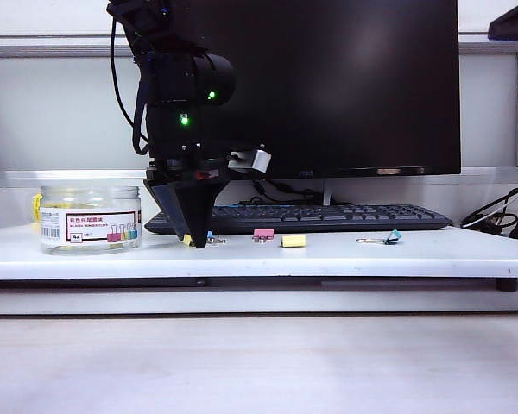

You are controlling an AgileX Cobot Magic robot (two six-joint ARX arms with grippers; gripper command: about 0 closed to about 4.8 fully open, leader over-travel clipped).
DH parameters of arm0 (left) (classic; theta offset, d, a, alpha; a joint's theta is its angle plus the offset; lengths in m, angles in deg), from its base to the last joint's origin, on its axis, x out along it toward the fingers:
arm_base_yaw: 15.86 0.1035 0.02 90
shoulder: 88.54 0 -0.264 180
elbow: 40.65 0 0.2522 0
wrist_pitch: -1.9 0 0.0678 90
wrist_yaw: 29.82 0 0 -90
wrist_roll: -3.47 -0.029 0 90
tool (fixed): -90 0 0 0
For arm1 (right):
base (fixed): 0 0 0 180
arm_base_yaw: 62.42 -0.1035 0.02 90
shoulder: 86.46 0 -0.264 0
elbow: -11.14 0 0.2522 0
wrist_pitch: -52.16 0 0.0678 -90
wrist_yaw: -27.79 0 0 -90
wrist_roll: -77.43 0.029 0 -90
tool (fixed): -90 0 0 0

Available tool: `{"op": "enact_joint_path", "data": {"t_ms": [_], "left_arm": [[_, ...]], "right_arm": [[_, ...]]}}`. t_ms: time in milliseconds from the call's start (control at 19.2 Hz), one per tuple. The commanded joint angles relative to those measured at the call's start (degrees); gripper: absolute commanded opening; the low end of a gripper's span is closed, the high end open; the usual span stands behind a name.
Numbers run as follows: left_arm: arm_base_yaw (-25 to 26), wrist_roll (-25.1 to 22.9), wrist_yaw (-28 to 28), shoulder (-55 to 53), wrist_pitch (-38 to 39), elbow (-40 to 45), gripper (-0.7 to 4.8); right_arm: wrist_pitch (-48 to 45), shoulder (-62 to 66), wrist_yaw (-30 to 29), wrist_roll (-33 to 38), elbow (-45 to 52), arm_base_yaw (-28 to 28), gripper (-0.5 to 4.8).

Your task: Pick up the clips with the largest number of clips of the same color on the table and place them in a round transparent plastic box.

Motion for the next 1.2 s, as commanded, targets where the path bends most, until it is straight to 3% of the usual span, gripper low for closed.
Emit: {"op": "enact_joint_path", "data": {"t_ms": [52,208,365,729,885,1198], "left_arm": [[-0.1,0.2,0.1,-1.1,0.0,0.4,2.95],[-0.1,0.2,0.1,-1.1,0.2,0.4,2.44],[-0.1,0.5,0.1,-1.1,0.6,0.4,2.41],[-0.1,0.9,0.1,-1.0,0.7,0.4,2.4],[-0.1,0.9,0.1,-1.0,0.5,0.4,2.06],[-0.1,1.3,0.6,-0.8,0.3,0.3,2.06]], "right_arm": [[-2.6,4.3,0.2,0.0,-1.8,0.0,3.73],[-7.1,12.9,0.7,0.0,-4.1,0.0,3.73],[-12.9,23.8,1.2,0.1,-8.0,0.0,3.73],[-16.1,44.7,0.2,0.0,-18.9,0.0,3.73],[-17.8,46.8,-0.7,0.0,-19.1,0.0,3.73],[-17.9,46.8,-1.6,0.0,-19.0,0.0,3.72]]}}
